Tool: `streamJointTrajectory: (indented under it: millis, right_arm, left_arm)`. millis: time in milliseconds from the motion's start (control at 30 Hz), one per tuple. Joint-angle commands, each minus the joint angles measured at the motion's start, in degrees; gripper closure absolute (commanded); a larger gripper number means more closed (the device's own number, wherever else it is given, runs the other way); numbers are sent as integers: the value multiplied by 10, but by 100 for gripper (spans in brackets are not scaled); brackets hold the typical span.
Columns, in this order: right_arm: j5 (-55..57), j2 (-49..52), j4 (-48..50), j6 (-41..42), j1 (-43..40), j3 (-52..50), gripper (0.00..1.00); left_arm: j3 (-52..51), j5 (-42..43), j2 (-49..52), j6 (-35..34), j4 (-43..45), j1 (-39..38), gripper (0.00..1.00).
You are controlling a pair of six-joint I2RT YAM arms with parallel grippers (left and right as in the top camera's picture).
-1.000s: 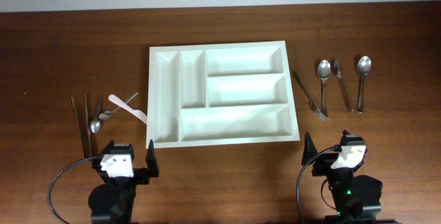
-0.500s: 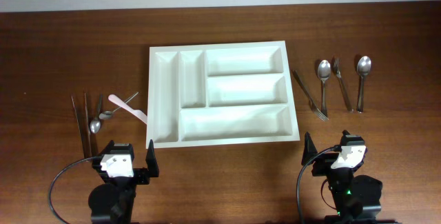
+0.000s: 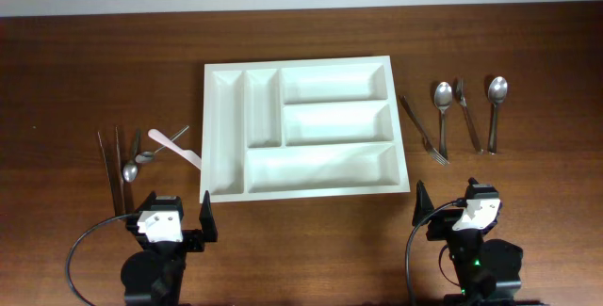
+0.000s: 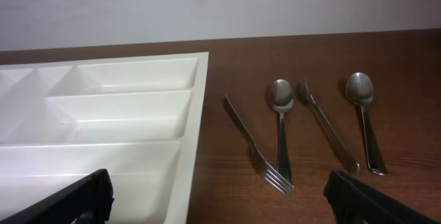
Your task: Pack container
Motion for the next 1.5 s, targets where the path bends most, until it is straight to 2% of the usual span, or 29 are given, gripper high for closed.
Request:
streamJointTrajectory:
  millis: [0,267,367,567,767,967,1133,1267,1467]
  right_arm:
    - [-5,-6,0,-4,2,-5,1]
    - [13,-7,0,1,2,-5,1]
    - [8,-6,-1,49,2,-4,1]
    - [8,32,-94,61,2,74,1]
    - [14,219,-217,55,2,275,1]
    - [9,518,-357,55,2,565,1]
    - [8,722,-488,54,2,768,1]
    - [8,826,-546,29,2,860,1]
    - [8,881,-536,26,-11,876,1]
  left_arm:
    - [-3,9,-4,9,0,3,1]
    - [-3,9,-4,9,0,3,1]
    - [-3,9,-4,9,0,3,1]
    - [-3,9,-4,9,0,3,1]
    - [-3,9,-4,9,0,3,1]
    - [-3,9,-4,9,0,3,1]
    - [-3,9,-4,9,0,3,1]
    - [-3,9,-4,9,0,3,1]
    - [-3,9,-4,9,0,3,1]
